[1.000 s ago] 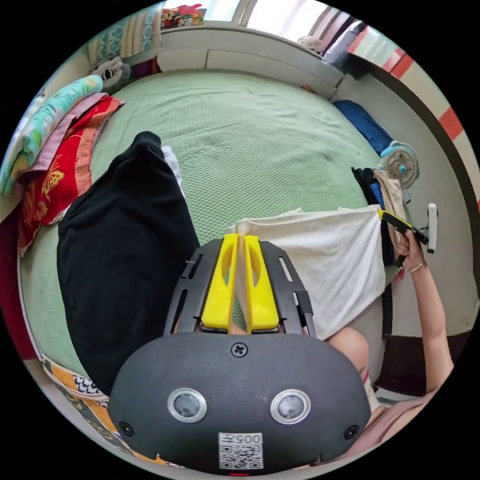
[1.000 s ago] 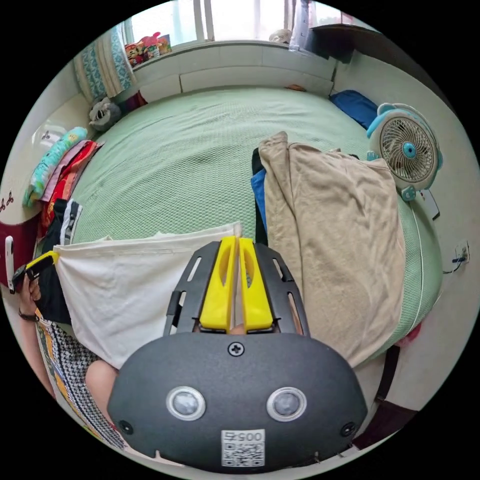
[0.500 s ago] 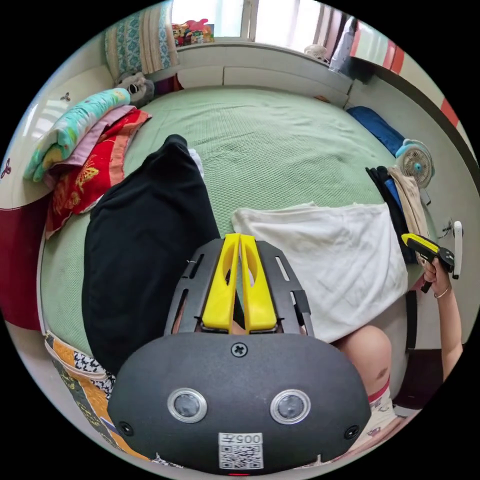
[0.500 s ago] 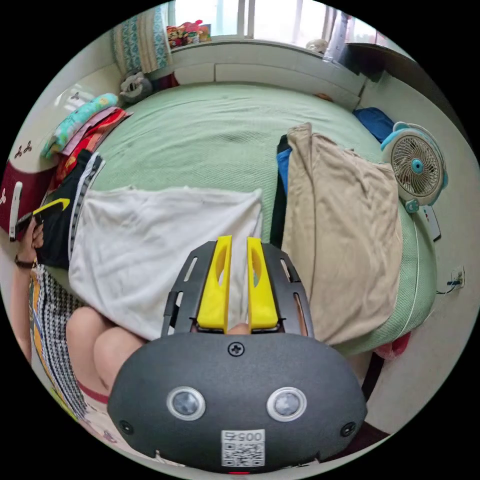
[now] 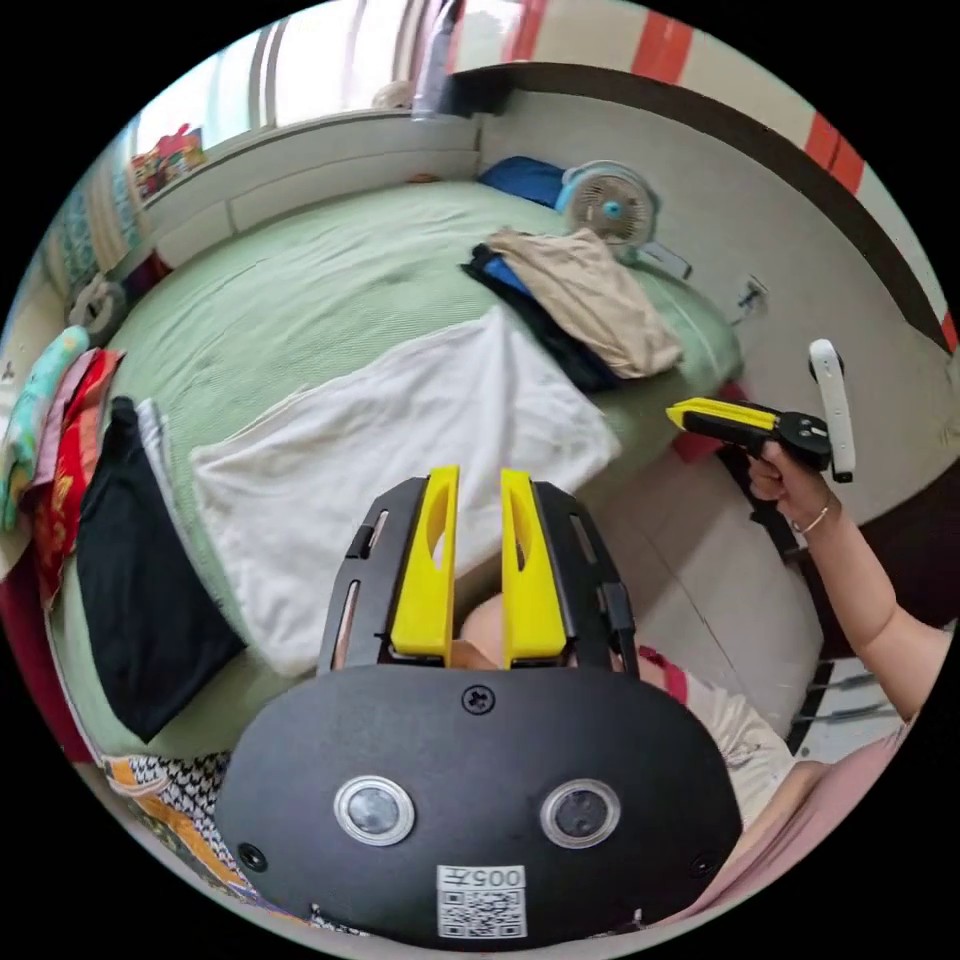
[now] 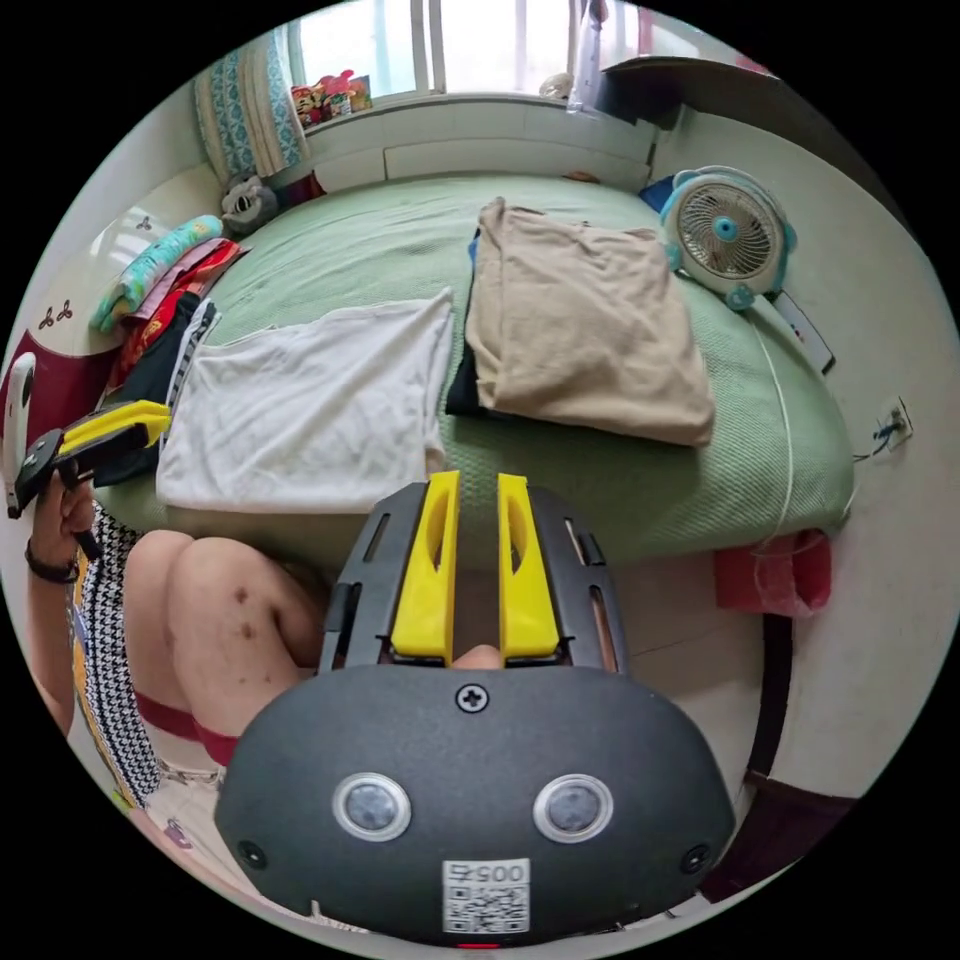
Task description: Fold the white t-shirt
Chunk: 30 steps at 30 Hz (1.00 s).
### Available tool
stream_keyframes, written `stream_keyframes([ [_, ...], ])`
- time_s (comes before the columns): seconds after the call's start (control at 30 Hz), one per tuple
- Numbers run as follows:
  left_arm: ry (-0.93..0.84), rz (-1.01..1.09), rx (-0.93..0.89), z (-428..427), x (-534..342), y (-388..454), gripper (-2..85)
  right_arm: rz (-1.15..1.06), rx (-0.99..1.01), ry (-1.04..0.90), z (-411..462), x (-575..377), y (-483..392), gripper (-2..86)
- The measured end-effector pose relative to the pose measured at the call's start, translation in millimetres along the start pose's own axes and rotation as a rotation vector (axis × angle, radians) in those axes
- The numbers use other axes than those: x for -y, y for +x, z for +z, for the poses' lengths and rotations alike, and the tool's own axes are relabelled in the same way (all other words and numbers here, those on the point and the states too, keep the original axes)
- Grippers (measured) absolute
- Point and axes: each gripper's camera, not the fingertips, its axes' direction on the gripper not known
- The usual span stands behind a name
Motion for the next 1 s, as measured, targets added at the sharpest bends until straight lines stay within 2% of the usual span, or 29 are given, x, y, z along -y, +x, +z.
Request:
stream_keyframes([
  [0.2,-0.061,0.009,-0.141,72.3,32.4,106.1,9.8,0.067,-0.004,0.045,-30.8,-36.4,50.3,4.9],
  [0.5,-0.132,-0.122,-0.045,153.6,46.8,172.8,12.6,0.079,0.005,0.027,-25.1,-70.7,90.5,6.8],
  [0.6,-0.162,-0.086,0.042,171.3,48.8,184.7,11.2,0.044,0.006,0.011,-15.3,-70.4,95.2,7.0],
  [0.63,-0.167,-0.049,0.097,172.5,48.7,190.6,9.6,0.020,-0.013,0.008,-11.6,-69.5,96.4,7.0],
  [0.73,-0.181,-0.004,0.118,165.7,45.4,193.6,5.9,-0.003,-0.010,-0.007,-0.8,-62.2,104.8,7.3],
  [0.83,-0.159,-0.035,0.000,146.6,37.7,181.0,4.3,-0.006,0.067,-0.013,11.4,-40.3,112.7,7.5],
  [1.0,-0.082,-0.073,-0.043,107.7,20.4,163.8,4.2,-0.053,0.253,-0.076,39.6,39.4,101.4,9.8],
])
